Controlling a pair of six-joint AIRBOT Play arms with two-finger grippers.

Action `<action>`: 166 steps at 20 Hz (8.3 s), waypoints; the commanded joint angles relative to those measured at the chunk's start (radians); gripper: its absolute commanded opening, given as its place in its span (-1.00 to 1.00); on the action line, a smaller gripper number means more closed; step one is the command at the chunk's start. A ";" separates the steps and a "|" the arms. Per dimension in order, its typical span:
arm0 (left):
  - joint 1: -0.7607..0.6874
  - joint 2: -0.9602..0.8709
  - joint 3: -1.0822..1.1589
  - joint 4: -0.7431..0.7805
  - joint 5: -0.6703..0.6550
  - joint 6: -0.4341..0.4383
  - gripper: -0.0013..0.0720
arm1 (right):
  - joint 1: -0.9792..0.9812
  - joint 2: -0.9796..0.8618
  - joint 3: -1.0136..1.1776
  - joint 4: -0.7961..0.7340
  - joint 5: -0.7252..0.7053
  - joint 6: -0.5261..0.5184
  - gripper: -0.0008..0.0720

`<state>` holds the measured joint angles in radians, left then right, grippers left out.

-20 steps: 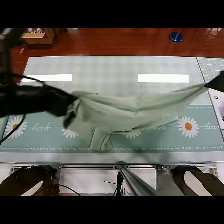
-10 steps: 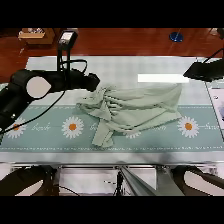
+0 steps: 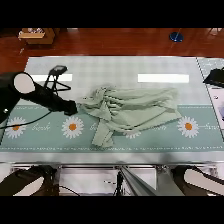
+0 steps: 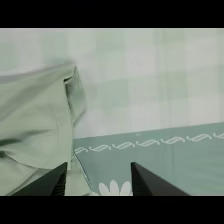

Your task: Fold the shirts.

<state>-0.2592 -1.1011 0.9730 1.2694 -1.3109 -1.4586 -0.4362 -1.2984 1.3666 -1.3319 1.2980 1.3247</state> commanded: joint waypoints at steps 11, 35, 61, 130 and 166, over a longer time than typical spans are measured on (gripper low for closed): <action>0.000 -0.198 -0.307 -0.553 0.184 0.301 0.88 | -0.071 -0.060 0.000 0.032 0.039 -0.033 0.35; -0.107 -0.371 -0.281 -0.668 0.139 0.367 -0.88 | -0.148 -0.093 -0.369 0.141 0.127 -0.186 0.56; -0.034 -0.220 -0.169 -0.668 0.098 0.383 -0.89 | -0.103 -0.168 -0.366 0.658 0.115 -0.320 -0.94; 0.168 -0.547 0.495 -0.439 0.357 0.295 -0.55 | 0.188 -0.416 0.369 0.128 -0.017 0.100 -0.21; 0.309 -0.085 -0.541 -0.537 0.080 0.222 0.82 | -0.136 0.113 -0.386 0.256 0.089 -0.136 0.02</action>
<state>0.1150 -1.1610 0.4358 0.7319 -1.2942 -1.1995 -0.5724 -1.1862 0.9813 -1.0767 1.3766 1.1858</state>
